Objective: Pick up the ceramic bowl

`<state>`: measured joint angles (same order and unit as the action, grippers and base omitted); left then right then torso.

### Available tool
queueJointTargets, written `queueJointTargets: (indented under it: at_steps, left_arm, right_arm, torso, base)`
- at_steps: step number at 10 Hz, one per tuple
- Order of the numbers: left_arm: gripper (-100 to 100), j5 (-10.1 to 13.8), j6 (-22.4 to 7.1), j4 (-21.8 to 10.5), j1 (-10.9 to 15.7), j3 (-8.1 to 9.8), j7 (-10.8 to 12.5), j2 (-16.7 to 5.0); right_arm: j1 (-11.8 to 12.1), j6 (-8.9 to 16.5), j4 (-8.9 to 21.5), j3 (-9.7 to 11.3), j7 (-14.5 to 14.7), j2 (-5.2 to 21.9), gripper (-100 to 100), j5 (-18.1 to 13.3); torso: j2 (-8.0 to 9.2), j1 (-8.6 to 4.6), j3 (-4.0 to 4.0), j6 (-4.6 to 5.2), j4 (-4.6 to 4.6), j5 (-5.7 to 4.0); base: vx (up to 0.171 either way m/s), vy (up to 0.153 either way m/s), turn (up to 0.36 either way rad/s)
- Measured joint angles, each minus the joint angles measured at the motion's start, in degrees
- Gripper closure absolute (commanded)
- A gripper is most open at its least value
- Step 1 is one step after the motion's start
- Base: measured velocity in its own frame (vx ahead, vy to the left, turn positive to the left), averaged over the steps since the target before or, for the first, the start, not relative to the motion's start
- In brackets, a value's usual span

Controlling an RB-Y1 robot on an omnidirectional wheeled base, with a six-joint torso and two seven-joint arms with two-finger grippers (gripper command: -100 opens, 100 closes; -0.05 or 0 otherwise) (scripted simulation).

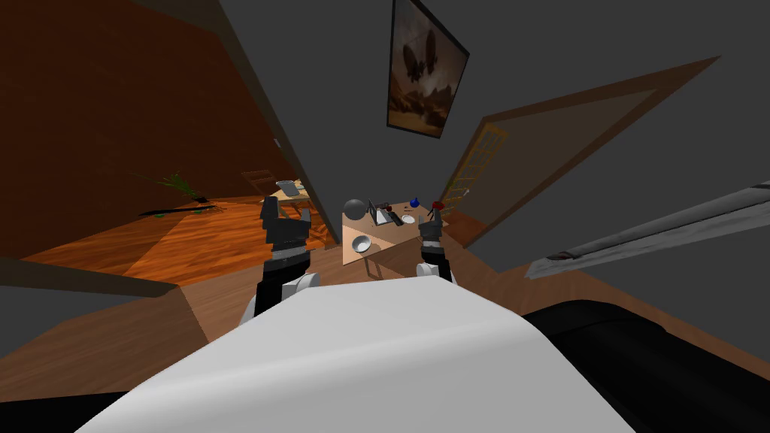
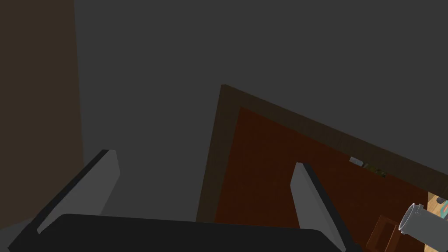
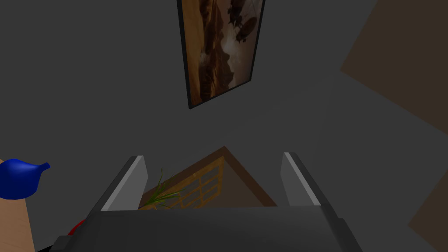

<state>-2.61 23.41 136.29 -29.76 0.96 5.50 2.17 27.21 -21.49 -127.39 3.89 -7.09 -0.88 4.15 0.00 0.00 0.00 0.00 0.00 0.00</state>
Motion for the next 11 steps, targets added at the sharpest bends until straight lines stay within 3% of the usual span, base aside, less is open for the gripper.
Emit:
queueJointTargets:
  at_steps: [4, 6, 11]
  left_arm:
    - [-100, 1.0, -3.1, -1.6, 1.3, -0.19, -0.5, -5.1]
    - [-100, 1.9, -6.1, -2.6, 2.3, -0.58, -1.1, -7.5]
    - [-100, 3.8, -13.1, -4.8, 4.7, -1.22, -2.3, -10.2]
  right_arm:
    - [0.0, 0.0, 0.0, 0.0, 0.0, 0.0, 0, 0.0]
    - [0.0, 0.0, 0.0, 0.0, 0.0, 0.0, 0, 0.0]
    - [0.0, 0.0, 0.0, 0.0, 0.0, 0.0, 0, 0.0]
  torso:
    - [0.06, -0.09, 0.03, 0.01, 0.01, -0.02]
    - [0.10, -0.12, 0.06, 0.01, 0.02, -0.03]
    - [0.06, -0.12, 0.03, 0.00, 0.01, -0.03]
  base:
    - [-0.018, -0.025, -0.019]
    - [-0.025, -0.033, -0.021]
    - [-0.021, -0.035, -0.027]
